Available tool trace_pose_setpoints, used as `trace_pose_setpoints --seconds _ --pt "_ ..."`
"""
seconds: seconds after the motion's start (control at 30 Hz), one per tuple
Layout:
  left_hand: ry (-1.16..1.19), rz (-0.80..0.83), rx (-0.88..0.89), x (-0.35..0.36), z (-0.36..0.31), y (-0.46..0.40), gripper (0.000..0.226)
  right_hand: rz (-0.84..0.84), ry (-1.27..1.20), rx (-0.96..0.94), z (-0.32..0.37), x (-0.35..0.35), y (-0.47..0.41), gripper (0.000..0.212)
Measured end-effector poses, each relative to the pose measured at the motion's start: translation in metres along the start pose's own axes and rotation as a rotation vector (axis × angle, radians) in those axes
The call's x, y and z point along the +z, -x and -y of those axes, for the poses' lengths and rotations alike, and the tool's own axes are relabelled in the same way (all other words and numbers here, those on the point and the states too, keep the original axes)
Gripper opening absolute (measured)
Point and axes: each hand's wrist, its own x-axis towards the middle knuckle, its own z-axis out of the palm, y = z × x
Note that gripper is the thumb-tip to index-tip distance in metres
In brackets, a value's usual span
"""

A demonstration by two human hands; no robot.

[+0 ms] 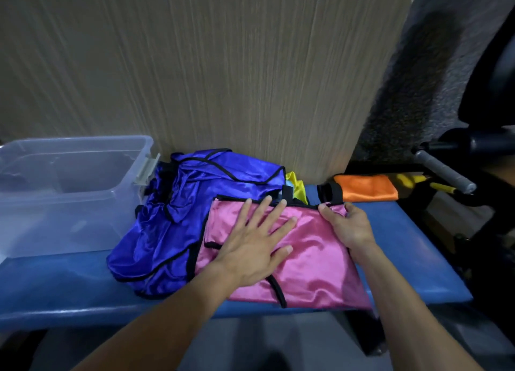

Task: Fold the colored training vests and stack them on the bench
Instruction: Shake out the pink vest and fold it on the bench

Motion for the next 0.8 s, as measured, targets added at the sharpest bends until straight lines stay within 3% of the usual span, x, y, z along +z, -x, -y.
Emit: trace_pose_setpoints --seconds 0.23,0.47,0.67,0.8 --pt "0.132 0.256 0.095 0.028 -0.090 -0.051 0.062 -0.146 0.166 0.079 -0.041 -0.098 -0.011 0.030" --pt "0.221 0.359 0.067 0.026 -0.105 -0.071 0.064 0.090 0.150 0.406 -0.055 -0.153 -0.012 0.086" --pt "0.131 0.365 0.050 0.019 -0.083 -0.062 0.062 0.180 0.159 0.429 -0.052 -0.165 0.002 0.034" --pt "0.095 0.295 0.083 0.015 -0.069 -0.054 0.062 0.158 0.037 0.363 -0.051 -0.161 0.008 0.032"
